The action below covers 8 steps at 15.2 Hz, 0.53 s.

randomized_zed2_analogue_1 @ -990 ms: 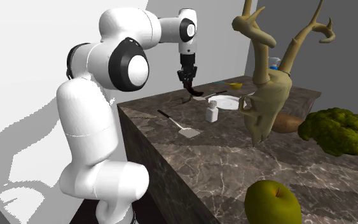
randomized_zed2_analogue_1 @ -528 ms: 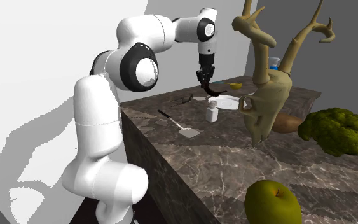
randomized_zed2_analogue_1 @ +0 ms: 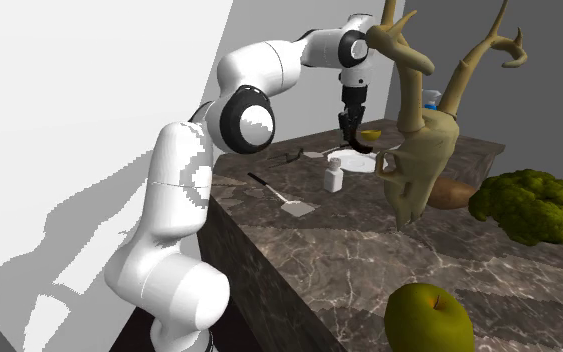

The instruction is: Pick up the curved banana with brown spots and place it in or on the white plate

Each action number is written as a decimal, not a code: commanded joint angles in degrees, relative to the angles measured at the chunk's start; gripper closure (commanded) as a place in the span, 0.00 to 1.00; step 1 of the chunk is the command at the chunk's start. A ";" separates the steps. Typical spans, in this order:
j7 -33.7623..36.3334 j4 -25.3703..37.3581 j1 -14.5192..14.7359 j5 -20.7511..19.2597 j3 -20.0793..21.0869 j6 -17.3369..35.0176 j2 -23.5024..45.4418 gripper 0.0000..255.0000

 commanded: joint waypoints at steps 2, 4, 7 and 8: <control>-0.44 -3.12 0.45 -0.30 -0.08 2.50 -0.61 1.00; -0.44 -6.14 1.20 -0.76 -0.14 4.62 -1.54 1.00; -0.43 -10.17 2.10 -1.32 -0.19 7.59 -2.65 1.00; -0.43 -11.41 2.36 -1.47 -0.19 8.54 -2.96 1.00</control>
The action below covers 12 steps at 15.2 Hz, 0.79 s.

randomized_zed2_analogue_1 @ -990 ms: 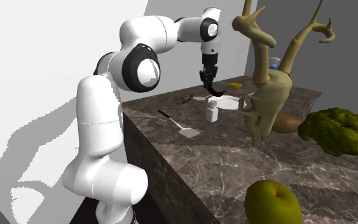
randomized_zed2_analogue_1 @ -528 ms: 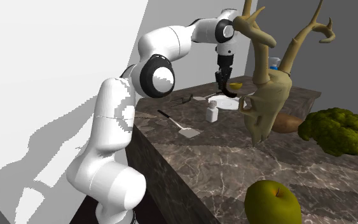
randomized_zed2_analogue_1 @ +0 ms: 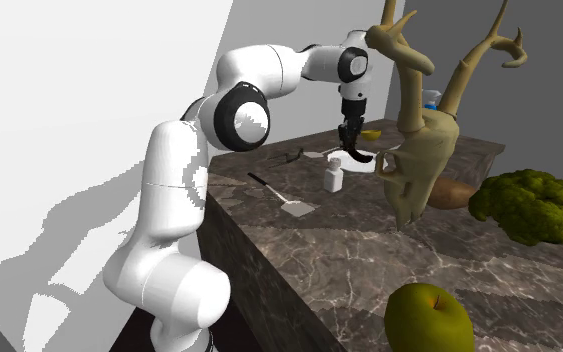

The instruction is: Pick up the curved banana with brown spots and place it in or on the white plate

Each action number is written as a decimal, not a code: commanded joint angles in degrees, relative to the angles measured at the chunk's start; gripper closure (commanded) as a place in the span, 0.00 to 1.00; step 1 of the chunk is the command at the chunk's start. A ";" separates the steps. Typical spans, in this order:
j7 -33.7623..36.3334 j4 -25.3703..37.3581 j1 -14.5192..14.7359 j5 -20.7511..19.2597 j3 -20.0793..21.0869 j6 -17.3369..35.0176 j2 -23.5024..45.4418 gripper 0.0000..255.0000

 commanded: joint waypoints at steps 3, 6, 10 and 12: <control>0.02 -5.10 0.95 -0.65 -0.08 3.90 -1.12 1.00; 0.01 -7.11 1.29 -0.83 -0.07 5.55 -1.50 1.00; 0.00 -7.10 1.29 -0.82 -0.06 5.55 -1.49 1.00; 0.00 -7.10 1.29 -0.82 -0.06 5.55 -1.49 1.00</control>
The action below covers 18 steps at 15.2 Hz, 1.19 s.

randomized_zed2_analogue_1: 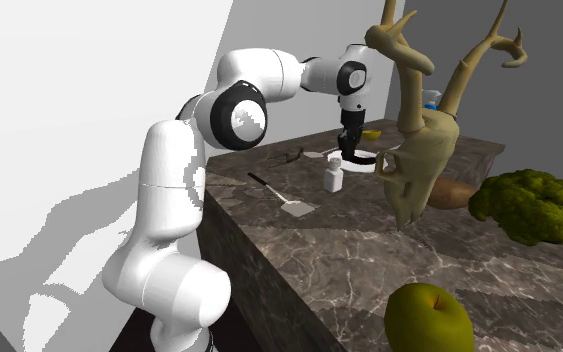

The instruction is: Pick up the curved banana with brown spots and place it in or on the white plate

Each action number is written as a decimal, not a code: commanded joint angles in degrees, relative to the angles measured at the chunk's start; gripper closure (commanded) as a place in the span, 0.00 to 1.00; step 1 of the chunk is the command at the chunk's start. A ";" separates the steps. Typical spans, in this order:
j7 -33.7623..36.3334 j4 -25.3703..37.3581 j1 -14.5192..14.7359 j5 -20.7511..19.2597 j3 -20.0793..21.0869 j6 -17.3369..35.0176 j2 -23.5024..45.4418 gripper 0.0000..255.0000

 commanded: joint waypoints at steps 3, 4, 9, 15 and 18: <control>0.00 -0.01 0.00 0.00 0.00 0.01 0.00 0.00; 0.00 -0.01 0.00 0.00 0.00 0.01 -0.01 0.00; 0.05 5.02 -0.85 0.37 -0.07 -4.28 0.77 0.00; 0.06 10.37 -1.97 1.00 -0.07 -8.45 1.98 0.00; 0.06 10.37 -1.97 1.00 -0.06 -8.45 1.98 0.00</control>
